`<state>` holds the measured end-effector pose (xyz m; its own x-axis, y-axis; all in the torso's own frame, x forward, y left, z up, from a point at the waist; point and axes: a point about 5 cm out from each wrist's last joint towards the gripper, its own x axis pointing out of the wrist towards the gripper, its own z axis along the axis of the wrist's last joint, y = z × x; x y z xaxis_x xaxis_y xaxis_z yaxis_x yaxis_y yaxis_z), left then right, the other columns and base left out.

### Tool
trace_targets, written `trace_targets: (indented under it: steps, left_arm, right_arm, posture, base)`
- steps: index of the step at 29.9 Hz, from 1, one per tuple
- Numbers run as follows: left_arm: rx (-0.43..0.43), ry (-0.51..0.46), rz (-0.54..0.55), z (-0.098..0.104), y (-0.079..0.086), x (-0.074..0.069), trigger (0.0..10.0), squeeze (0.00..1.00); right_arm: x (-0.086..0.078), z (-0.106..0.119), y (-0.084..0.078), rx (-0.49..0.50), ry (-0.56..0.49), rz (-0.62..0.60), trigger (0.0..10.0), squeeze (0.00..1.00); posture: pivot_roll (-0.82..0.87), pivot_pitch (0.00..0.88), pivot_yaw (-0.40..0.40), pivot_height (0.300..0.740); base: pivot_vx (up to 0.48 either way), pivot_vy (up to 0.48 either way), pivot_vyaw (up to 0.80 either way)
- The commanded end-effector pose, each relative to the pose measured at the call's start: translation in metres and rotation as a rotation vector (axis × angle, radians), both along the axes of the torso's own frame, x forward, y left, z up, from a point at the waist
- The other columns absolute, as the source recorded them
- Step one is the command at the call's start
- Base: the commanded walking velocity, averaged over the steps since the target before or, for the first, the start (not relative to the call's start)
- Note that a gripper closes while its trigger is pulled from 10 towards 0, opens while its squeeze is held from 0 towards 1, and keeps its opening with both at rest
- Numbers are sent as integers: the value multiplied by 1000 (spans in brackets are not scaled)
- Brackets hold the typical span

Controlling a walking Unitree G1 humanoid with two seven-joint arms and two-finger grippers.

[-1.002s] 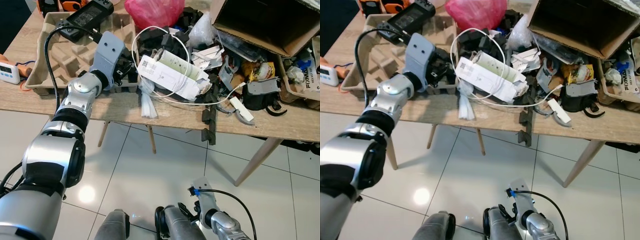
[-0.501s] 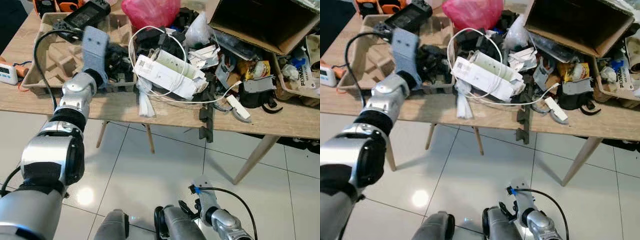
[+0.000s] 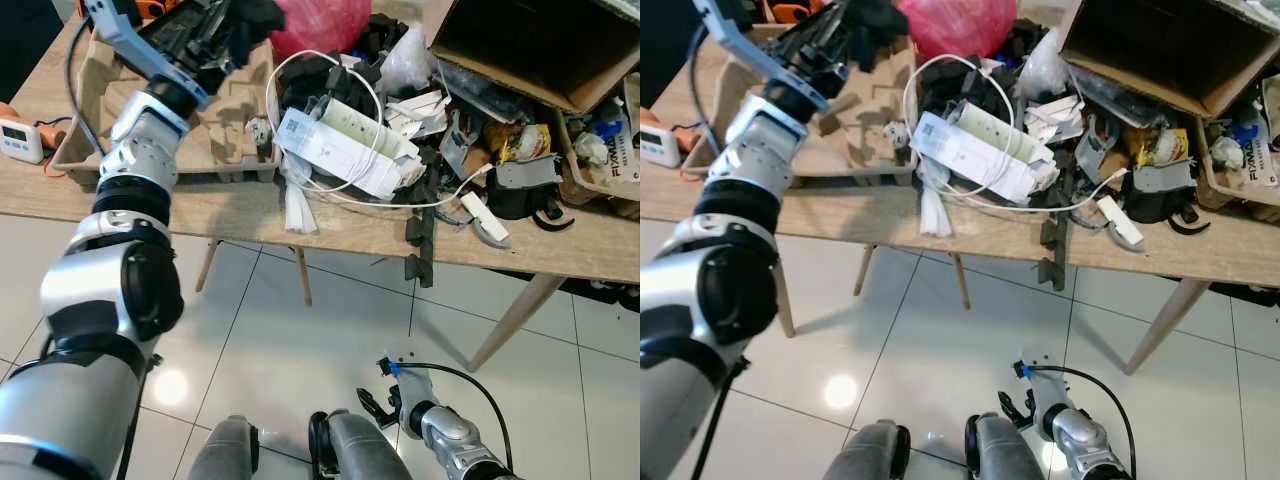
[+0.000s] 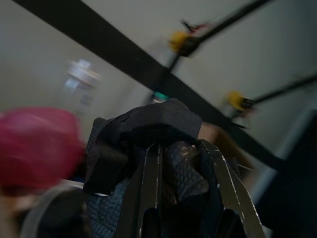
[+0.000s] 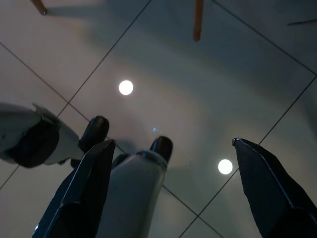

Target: Picking trash to rubbish bin

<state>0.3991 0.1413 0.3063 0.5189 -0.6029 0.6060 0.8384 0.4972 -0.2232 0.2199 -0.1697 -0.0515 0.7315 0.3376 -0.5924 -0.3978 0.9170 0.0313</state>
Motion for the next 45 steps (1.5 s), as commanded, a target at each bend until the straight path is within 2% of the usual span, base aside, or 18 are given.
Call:
trace_targets:
  steps: [1, 2, 6, 11, 13, 14, 15, 21, 22, 23, 28, 30, 34, 36, 40, 45]
  left_arm:
    - [-3, -5, -60, -4, -6, -3, 314, 0]
    - [16, -10, -84, -8, -12, -6, 10000, 0]
    - [-4, 13, -149, -17, -24, -14, 10000, 0]
    - [32, 56, -239, -40, -45, -30, 10000, 0]
    - [32, 56, -239, -40, -45, -30, 10000, 0]
    - [28, 98, -284, -49, -53, -36, 10000, 0]
    - [28, 98, -284, -49, -53, -36, 10000, 0]
    - [102, 170, -320, -80, -70, -47, 10000, 0]
    - [102, 170, -320, -80, -70, -47, 10000, 0]
    - [119, 195, -331, -90, -74, -51, 10000, 0]
    - [124, 208, -340, -93, -77, -56, 10000, 0]
    - [121, 227, -355, -98, -81, -61, 10000, 0]
    - [129, 243, -372, -102, -86, -66, 10000, 0]
    - [147, 263, -395, -110, -92, -73, 10000, 0]
    - [163, 285, -402, -118, -94, -75, 10000, 0]
    - [178, 310, -403, -126, -95, -76, 10000, 0]
  right_arm:
    - [-11, -7, -5, -3, 48, -25, 10000, 0]
    - [-9, -7, -5, -2, 46, -27, 10000, 0]
    - [-5, -5, -5, 1, 42, -34, 10000, 0]
    - [-1, -3, -4, 4, 35, -38, 10000, 0]
    - [-1, -3, -4, 4, 35, -38, 10000, 0]
    - [1, -2, -4, 4, 34, -40, 10000, 0]
    - [1, -2, -4, 4, 34, -40, 10000, 0]
    - [3, 0, -8, 10, 29, -78, 10000, 0]
    - [3, 0, -8, 10, 29, -78, 10000, 0]
    - [2, -1, -10, 13, 33, -110, 10000, 0]
    - [1, -2, -14, 8, 43, -148, 10000, 0]
    - [-3, -5, -21, 0, 64, -217, 10000, 0]
    - [-7, -8, -27, -12, 85, -263, 10000, 0]
    - [-14, -12, -35, -35, 117, -328, 10000, 0]
    - [-21, -15, -42, -38, 146, -393, 10000, 0]
    - [-26, -19, -44, -51, 169, -414, 10000, 0]
  posture:
    - [77, 187, -57, 740]
    - [89, 179, -57, 740]
    - [100, 170, -55, 740]
    - [107, 159, -53, 740]
    - [107, 159, -53, 740]
    - [110, 152, -52, 740]
    - [110, 152, -52, 740]
    - [106, 137, -48, 740]
    - [106, 137, -48, 740]
    - [106, 134, -48, 740]
    - [106, 132, -49, 740]
    - [105, 128, -50, 740]
    - [105, 130, -52, 740]
    - [105, 130, -52, 740]
    - [102, 124, -50, 740]
    - [101, 117, -50, 740]
  base:
    - [0, 0, 0]
    - [0, 0, 0]
    - [0, 0, 0]
    - [0, 0, 0]
    - [0, 0, 0]
    - [0, 0, 0]
    - [0, 0, 0]
    - [-261, 0, 0]
    - [-281, 0, 0]
    - [-277, 0, 0]
    - [-283, 0, 0]
    - [-296, 0, 0]
    - [-294, 0, 0]
    - [-294, 0, 0]
    - [-297, 0, 0]
    - [-299, 0, 0]
